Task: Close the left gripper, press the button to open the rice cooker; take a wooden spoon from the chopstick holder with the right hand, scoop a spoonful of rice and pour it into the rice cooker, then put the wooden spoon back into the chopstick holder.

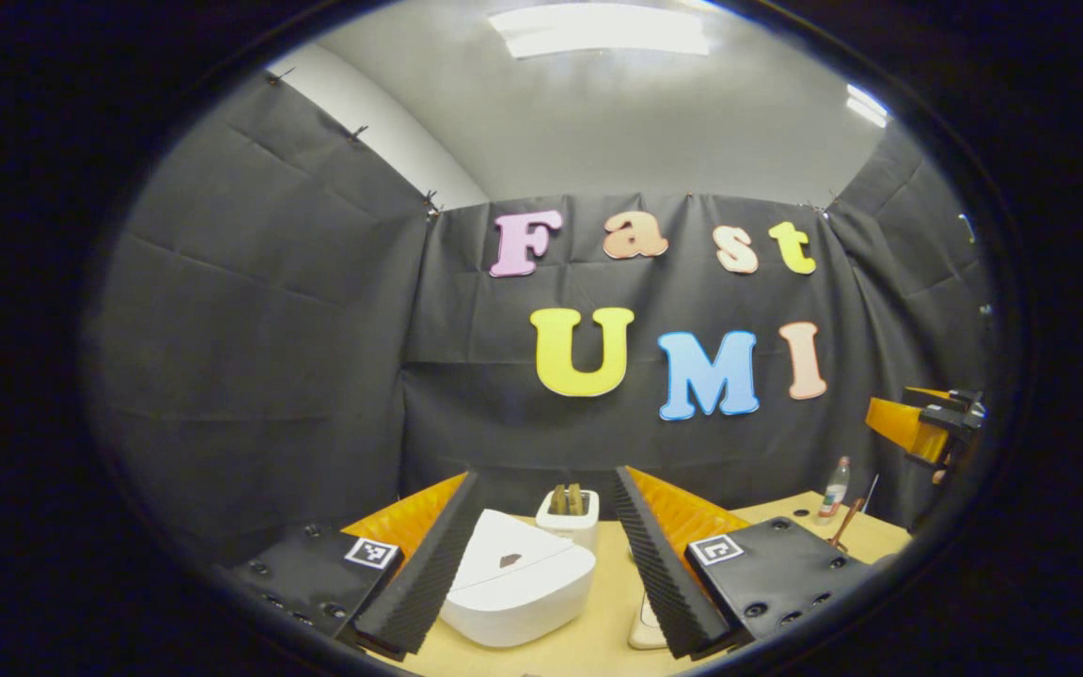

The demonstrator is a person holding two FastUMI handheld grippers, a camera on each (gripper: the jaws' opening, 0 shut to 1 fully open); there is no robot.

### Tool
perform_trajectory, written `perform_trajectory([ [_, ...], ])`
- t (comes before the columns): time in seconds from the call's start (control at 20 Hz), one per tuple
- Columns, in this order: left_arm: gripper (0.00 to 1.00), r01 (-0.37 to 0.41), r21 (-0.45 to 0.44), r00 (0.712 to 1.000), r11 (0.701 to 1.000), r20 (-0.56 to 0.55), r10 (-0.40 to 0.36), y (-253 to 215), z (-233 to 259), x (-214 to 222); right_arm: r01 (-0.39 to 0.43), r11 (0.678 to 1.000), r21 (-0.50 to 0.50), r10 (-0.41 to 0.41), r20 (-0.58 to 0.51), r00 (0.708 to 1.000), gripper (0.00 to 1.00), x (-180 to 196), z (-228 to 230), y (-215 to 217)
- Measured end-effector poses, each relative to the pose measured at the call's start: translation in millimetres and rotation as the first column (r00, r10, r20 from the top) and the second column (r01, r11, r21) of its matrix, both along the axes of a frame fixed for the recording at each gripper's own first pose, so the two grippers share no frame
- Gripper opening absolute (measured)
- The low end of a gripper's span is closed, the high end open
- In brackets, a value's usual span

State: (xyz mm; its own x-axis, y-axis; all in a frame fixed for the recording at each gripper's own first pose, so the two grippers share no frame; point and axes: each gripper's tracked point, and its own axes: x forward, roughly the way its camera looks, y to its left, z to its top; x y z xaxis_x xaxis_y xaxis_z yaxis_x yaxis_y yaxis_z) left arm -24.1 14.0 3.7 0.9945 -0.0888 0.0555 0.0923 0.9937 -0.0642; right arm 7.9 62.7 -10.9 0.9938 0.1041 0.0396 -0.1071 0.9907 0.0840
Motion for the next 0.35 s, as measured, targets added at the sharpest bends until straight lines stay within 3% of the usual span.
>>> perform_trajectory([
  [0.35,0.98,0.010,0.012,0.999,1.000,0.030,-0.010,7.4,11.9,-3.8,-0.025,1.000,0.017,0.026,-0.004,1.000,0.98,1.4,5.8,16.1],
])
